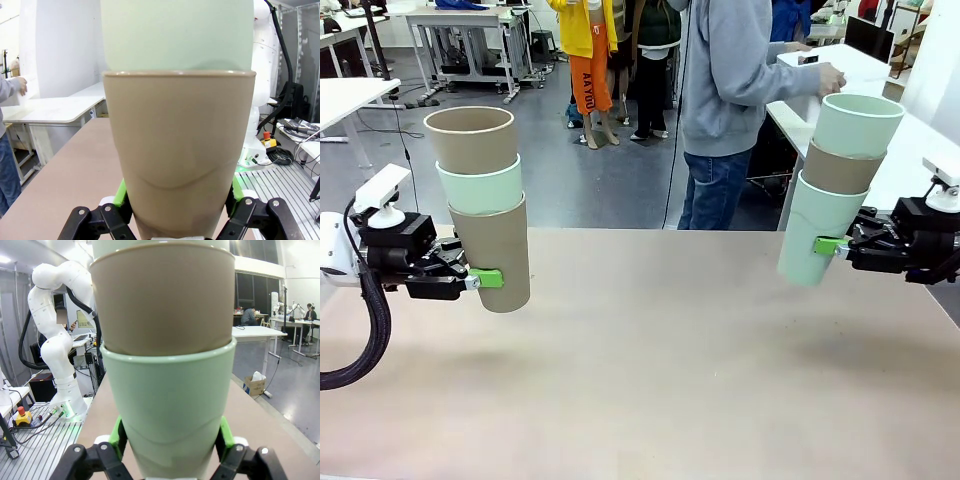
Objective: Stack the cups and store them in the basket.
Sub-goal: Place the stack of Reusable plastic cups into the Pantry Basket.
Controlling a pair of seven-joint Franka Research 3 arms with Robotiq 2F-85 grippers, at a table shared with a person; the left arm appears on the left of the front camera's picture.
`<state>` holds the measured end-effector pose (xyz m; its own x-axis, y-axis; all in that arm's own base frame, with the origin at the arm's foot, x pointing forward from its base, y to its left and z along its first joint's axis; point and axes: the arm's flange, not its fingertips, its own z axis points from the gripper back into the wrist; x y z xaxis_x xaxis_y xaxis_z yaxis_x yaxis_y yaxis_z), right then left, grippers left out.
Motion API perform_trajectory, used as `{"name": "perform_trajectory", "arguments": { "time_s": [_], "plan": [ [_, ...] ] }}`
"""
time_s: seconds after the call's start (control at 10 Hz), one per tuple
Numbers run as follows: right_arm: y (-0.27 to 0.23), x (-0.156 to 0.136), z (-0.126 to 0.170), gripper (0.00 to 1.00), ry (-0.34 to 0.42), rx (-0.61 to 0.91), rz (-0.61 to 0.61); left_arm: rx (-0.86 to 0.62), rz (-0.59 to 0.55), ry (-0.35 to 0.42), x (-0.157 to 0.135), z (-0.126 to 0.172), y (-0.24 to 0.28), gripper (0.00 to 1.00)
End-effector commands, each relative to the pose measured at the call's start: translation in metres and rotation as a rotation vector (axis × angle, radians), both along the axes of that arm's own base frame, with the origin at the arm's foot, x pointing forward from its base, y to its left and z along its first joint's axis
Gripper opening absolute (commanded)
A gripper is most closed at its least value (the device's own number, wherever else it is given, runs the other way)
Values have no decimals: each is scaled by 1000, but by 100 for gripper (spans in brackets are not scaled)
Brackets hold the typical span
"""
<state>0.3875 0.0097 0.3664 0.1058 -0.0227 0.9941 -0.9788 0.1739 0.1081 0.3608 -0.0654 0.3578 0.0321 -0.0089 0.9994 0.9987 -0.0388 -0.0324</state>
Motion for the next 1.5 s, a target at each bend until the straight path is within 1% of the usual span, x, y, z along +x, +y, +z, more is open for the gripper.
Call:
{"name": "perform_trajectory", "arguments": {
  "time_s": [0.0,1.4],
  "plan": [
    [1,1,3,86,-8,2,-2,-6,-5,2,-1,5,0,85],
    [1,1,3,86,-8,2,-2,-6,-5,2,-1,5,0,85]
  ]
}}
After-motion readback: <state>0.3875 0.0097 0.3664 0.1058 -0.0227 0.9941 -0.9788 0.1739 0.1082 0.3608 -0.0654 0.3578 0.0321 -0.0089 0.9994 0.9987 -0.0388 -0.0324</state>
